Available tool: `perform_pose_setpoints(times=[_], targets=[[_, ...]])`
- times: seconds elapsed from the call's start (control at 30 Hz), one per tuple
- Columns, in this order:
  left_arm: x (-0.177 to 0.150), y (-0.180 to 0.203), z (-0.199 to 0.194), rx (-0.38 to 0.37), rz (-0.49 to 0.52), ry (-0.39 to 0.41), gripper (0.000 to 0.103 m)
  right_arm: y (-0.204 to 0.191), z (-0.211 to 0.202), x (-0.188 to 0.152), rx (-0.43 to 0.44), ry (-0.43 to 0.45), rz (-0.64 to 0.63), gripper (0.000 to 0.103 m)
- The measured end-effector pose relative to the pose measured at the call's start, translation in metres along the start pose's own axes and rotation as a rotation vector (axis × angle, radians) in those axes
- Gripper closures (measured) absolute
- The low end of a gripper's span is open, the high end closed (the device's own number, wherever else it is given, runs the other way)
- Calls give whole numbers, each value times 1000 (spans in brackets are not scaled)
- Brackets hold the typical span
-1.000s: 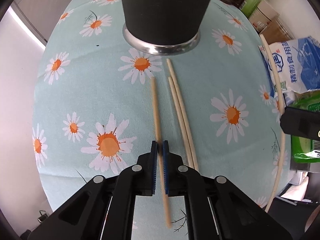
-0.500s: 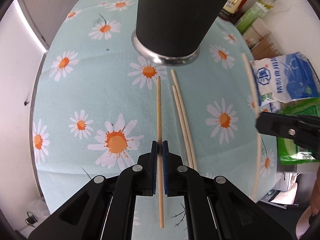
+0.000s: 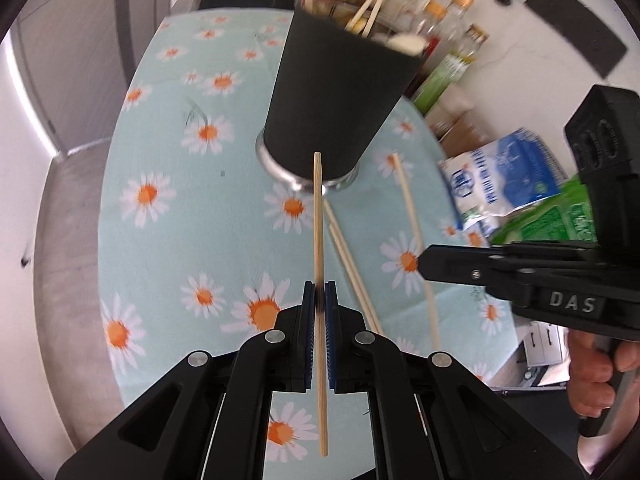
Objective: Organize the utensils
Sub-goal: 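Carry both chopsticks up over the black holder with both grippers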
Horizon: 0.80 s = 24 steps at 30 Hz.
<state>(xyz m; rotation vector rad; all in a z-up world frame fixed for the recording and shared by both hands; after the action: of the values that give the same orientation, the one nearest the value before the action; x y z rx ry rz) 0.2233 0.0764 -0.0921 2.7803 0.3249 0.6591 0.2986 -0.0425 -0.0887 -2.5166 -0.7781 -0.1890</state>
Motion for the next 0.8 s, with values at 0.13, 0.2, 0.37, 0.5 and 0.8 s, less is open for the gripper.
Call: perform_pose_setpoints(times=[0.13,0.2,0.37,0.5,0.8], targets=[[14,2,-19,-53,63,56,99,-14,-14,7,16,65,-2,98],[20,4,-27,-79,88,81,99,-19,-22,11,25,102,-2,98],[34,14,-42,-113,149,136,99,-30,-38,24,34,187,-19,98],[49,21,-54,-128,173,184,99,-33,-55,36,41,251,-38,98],[88,39,-76,-142,214,322,99,-31,-88,72,72,395,-77,97]])
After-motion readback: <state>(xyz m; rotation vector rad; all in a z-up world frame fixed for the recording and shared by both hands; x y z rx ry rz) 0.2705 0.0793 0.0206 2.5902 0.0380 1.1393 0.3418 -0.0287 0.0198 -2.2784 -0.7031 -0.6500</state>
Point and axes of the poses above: each gripper's, at about its wrist camera, not at the fingertips, and z roughly the way its jaws point, y to its right, x to its top, the point moved 4 cm from there along z, roughly the way its jaws point, and after that the axes turned 1 degree about -z, right-handed, at the moved point
